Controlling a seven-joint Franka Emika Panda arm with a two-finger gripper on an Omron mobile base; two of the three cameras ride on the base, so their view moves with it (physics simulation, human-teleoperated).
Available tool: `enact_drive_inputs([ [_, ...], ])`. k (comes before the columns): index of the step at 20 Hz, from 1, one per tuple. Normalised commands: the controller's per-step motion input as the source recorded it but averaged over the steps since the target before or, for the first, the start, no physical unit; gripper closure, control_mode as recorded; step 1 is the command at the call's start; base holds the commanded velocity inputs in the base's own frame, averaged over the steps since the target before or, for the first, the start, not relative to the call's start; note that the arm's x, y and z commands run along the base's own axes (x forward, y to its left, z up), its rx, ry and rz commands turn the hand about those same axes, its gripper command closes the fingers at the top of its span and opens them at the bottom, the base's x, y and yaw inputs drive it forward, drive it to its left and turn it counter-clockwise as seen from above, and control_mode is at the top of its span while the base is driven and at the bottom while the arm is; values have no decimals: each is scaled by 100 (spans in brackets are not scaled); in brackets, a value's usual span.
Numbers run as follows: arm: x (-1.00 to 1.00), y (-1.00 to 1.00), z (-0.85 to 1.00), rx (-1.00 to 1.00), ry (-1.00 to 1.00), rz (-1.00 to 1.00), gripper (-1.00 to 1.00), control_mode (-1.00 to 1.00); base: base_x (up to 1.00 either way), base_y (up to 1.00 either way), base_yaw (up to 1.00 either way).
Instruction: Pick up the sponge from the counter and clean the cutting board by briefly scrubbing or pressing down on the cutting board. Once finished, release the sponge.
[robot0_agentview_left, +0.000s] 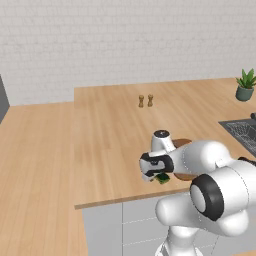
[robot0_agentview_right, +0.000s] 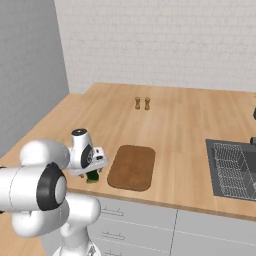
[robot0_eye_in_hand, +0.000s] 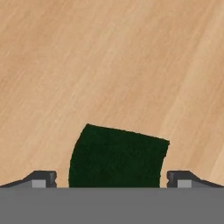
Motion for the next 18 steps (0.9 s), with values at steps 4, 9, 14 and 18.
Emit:
enact_drive_inputs([
  [4,0,0,-27,0,0,0,100,-100,0,0,0],
  [9,1,0,-22,0,1,0,100,-100,0,0,0],
  [14,0,0,-12,0,0,0,100,-100,0,0,0],
  [18,-2,-4,41,0,0,-11,100,-100,0,0,0],
])
